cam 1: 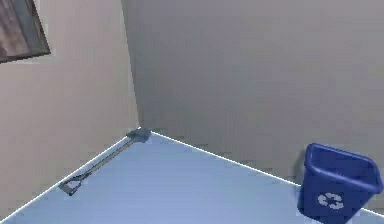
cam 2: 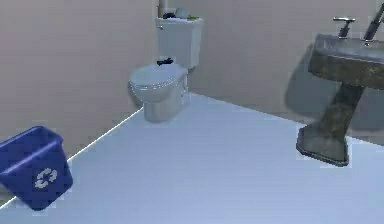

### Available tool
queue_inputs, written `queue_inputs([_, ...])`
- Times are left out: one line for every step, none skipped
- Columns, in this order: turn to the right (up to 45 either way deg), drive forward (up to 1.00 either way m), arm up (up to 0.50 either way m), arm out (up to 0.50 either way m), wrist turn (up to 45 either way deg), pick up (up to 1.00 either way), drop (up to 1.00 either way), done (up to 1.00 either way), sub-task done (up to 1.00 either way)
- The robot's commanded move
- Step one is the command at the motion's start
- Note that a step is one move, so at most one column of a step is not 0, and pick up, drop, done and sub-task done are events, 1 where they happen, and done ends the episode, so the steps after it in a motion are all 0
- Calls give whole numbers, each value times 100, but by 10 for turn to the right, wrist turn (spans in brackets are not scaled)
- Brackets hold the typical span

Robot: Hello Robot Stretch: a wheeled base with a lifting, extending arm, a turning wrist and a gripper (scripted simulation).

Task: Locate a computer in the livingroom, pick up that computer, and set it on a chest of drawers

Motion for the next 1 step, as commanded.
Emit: queue_inputs([-450, 0, 0, 0, 0, 0, 0, 0, 0])
